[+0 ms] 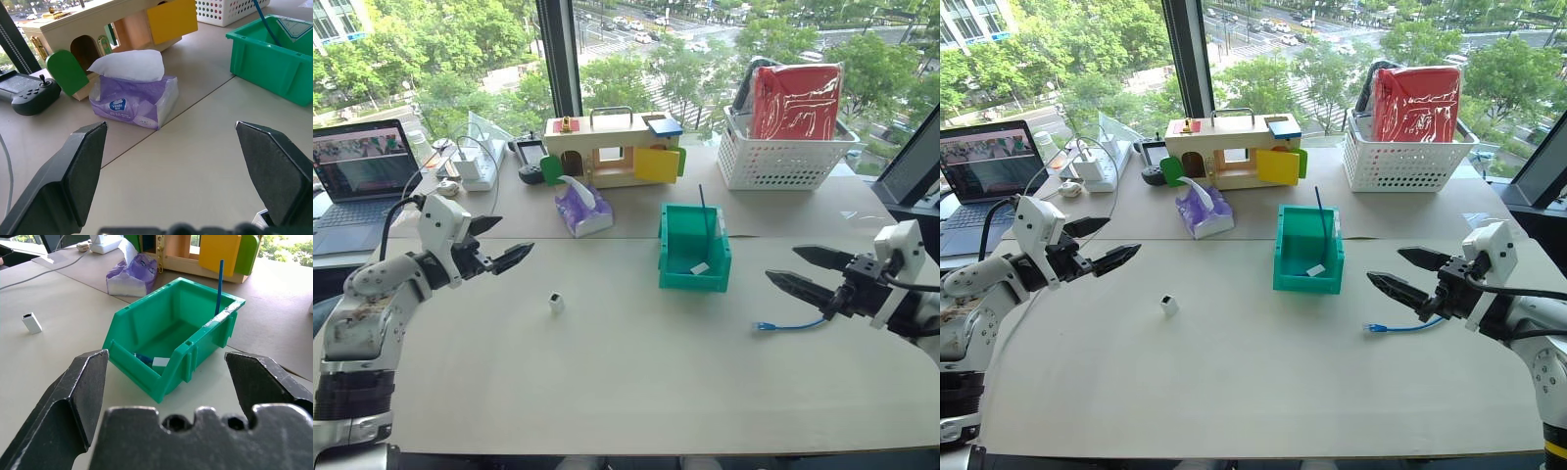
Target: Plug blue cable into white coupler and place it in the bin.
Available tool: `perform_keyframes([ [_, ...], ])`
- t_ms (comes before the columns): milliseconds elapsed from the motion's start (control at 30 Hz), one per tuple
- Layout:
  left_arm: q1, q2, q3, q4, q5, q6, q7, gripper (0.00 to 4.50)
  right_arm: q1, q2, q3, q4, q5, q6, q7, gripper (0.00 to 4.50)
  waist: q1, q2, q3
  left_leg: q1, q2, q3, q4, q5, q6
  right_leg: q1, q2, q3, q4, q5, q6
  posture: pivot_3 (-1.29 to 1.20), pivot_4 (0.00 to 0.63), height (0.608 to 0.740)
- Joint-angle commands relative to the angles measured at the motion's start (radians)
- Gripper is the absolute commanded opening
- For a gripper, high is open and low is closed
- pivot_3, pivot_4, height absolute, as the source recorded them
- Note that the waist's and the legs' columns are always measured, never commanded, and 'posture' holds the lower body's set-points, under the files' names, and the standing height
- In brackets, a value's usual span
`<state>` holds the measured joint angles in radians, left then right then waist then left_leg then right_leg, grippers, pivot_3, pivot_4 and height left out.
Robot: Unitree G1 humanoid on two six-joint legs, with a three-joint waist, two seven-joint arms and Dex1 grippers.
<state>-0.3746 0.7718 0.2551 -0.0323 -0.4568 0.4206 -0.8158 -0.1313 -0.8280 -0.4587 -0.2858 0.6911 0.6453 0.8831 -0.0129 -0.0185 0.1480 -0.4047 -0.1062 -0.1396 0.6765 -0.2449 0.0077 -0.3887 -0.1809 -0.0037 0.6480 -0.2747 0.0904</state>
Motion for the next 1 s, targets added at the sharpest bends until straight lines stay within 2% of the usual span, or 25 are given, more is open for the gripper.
perform_keyframes([
  [33, -0.035, 0.01, 0.004, -0.047, -0.027, 0.005, -0.027, 4.5, -0.01, -0.016, -0.021, -0.017, 0.007, -0.029, 0.009, 4.42, 0.0, 0.0, 0.0, 0.0, 0.0, 0.0, 0.0, 0.0, 0.0, 0.0, 0.0, 0.0, 0.0, 0.0, 0.0, 0.0, 0.15, 0.74],
  [200, -0.054, 0.05, -0.059, -0.14, -0.147, 0.08, -0.218, 4.5, 0.009, -0.109, 0.036, -0.059, -0.028, -0.014, 0.081, 4.42, 0.002, 0.0, 0.0, 0.0, 0.0, 0.0, 0.001, 0.0, 0.001, 0.0, 0.0, 0.0, 0.0, 0.0, 0.0, 0.0, 0.15, 0.74],
  [267, -0.032, 0.076, -0.101, -0.214, -0.186, 0.124, -0.287, 4.5, 0.009, -0.155, 0.1, -0.081, -0.037, 0.008, 0.122, 4.42, -0.005, 0.0, 0.0, 0.0, 0.0, 0.001, 0.0, -0.001, 0.001, 0.0, 0.0, 0.001, 0.0, 0.0, 0.0, 0.0, 0.15, 0.74],
  [400, -0.014, 0.12, -0.164, -0.299, -0.195, 0.174, -0.343, 4.5, 0.012, -0.233, 0.272, -0.081, -0.172, -0.089, 0.201, 4.42, -0.012, 0.0, 0.0, 0.001, 0.001, 0.005, 0.0, -0.001, 0.002, -0.001, 0.001, 0.004, 0.0, 0.0, 0.0, 0.0, 0.15, 0.74],
  [600, -0.02, 0.15, -0.177, -0.363, -0.215, 0.209, -0.369, 4.5, -0.066, -0.215, 0.405, 0.07, -0.287, -0.22, 0.263, 4.42, -0.009, 0.0, 0.001, 0.002, 0.001, 0.007, 0.0, -0.002, 0.003, -0.001, 0.002, 0.006, -0.001, 0.0, 0.001, 0.0, 0.15, 0.74],
  [833, -0.029, 0.139, -0.161, -0.415, -0.247, 0.227, -0.341, 4.5, -0.145, -0.229, 0.422, 0.312, -0.363, -0.358, 0.349, 4.42, -0.002, -0.001, 0.002, 0.002, 0.001, 0.007, 0.0, -0.002, 0.003, -0.001, 0.002, 0.007, -0.001, 0.0, 0.001, 0.0, 0.15, 0.74],
  [1000, -0.054, 0.106, -0.17, -0.397, -0.24, 0.198, -0.321, 4.5, -0.23, -0.185, 0.474, 0.49, -0.409, -0.472, 0.433, 4.42, -0.004, -0.001, 0.002, 0.004, 0.002, 0.009, 0.0, -0.002, 0.003, -0.001, 0.003, 0.009, -0.001, 0.0, 0.001, 0.0, 0.15, 0.74],
])
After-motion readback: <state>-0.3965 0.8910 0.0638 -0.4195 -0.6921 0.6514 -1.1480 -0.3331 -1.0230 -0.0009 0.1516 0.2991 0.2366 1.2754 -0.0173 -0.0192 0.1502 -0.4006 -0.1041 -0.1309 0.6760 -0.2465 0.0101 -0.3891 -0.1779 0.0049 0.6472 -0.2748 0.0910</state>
